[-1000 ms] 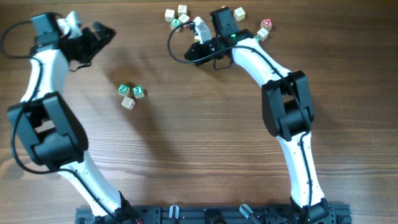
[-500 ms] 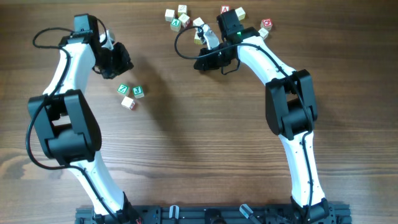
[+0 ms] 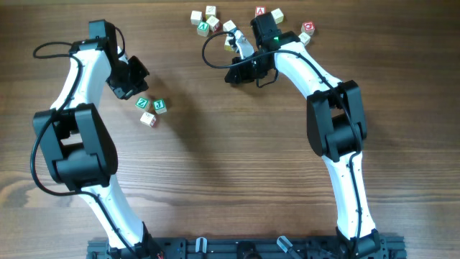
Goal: Form a circle
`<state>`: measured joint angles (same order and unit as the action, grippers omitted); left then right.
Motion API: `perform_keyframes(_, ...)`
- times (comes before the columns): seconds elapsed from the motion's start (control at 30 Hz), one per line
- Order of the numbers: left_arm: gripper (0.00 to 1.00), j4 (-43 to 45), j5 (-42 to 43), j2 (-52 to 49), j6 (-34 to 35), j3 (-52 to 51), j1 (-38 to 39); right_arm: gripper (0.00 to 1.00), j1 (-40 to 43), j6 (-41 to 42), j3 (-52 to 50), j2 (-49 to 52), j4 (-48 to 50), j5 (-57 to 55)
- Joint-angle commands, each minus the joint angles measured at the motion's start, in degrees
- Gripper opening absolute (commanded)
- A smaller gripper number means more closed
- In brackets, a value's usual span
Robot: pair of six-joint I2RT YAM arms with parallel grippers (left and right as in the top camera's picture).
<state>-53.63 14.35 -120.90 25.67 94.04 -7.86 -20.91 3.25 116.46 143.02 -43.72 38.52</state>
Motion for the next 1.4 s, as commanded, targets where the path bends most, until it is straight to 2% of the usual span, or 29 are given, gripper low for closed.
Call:
perform_keyframes(0.0, 0.04, -0.46, -0.98, -0.83, 0.52, -0.55, 0.31, 0.04, -0.07, 0.35, 1.07, -1.92, -0.09, -0.13)
perform_keyframes(0.7, 0.04, 2.08, -0.98, -0.83, 0.52, -4.20, 0.31, 0.04, -0.07, 0.37, 1.07, -1.92, -0.07, -0.15)
perform_keyframes(1.37, 0.04, -0.13, -0.98, -0.83, 0.48, -4.20, 0.28, 0.04, -0.07, 0.35, 1.07, -1.92, -0.07, -0.15)
